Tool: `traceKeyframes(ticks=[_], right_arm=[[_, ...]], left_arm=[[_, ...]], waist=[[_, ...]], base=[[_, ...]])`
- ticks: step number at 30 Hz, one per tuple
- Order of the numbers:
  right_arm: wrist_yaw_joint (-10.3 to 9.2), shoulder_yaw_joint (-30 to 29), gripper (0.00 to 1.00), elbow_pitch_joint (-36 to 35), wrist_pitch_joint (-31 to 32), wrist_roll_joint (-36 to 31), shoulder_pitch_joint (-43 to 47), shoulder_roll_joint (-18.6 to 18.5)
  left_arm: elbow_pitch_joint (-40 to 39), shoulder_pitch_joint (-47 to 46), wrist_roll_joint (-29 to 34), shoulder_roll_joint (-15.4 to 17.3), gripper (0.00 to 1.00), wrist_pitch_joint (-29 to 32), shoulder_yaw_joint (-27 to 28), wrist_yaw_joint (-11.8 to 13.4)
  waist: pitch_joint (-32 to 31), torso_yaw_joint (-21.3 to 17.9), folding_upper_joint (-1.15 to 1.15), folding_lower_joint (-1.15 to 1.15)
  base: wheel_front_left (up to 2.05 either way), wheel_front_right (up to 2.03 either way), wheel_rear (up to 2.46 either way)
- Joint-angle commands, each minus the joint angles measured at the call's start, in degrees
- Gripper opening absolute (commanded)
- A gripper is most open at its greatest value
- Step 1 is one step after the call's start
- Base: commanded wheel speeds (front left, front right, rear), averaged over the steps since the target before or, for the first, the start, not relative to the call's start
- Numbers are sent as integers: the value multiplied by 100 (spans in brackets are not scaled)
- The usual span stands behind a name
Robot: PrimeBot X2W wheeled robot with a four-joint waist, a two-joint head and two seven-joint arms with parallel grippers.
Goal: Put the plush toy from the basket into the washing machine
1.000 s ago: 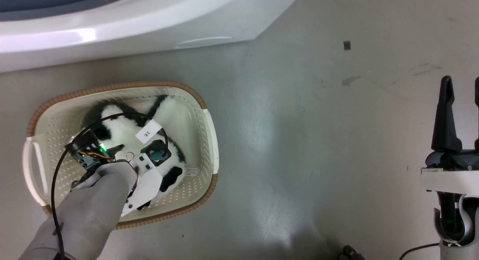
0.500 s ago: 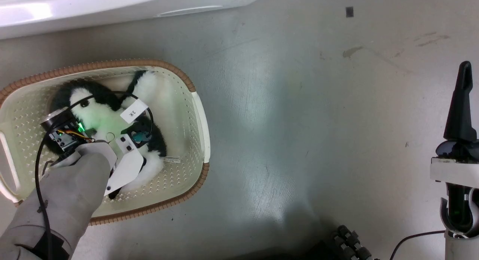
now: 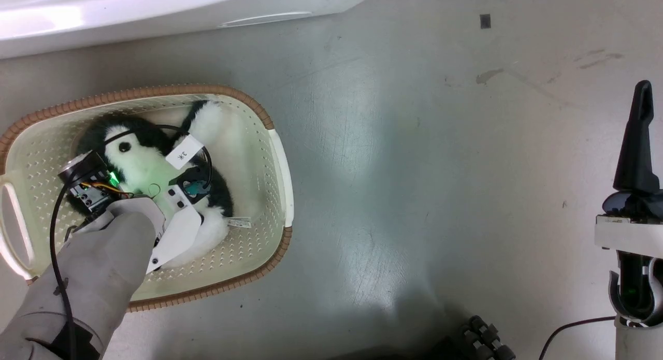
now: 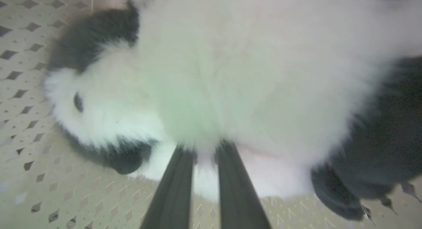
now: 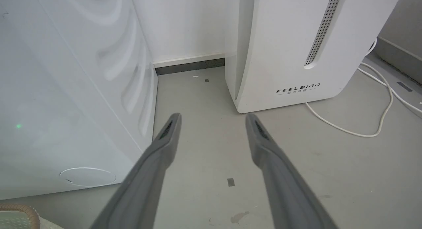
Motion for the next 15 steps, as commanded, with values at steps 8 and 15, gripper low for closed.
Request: traceKeyframes(ticks=[8,15], right_arm=[[-5,-15,100,83,-27,0,-76,-6],[-5,50,100,174,-27,-45,-33,-6]], left_arm=[[63,265,-296,-103,0,-252,70,9],[63,428,-546,-187,0,-681,185,45]], waist=[[-382,122,0,0],[-852,280,0,0]], base=[[0,0,0],[0,0,0]])
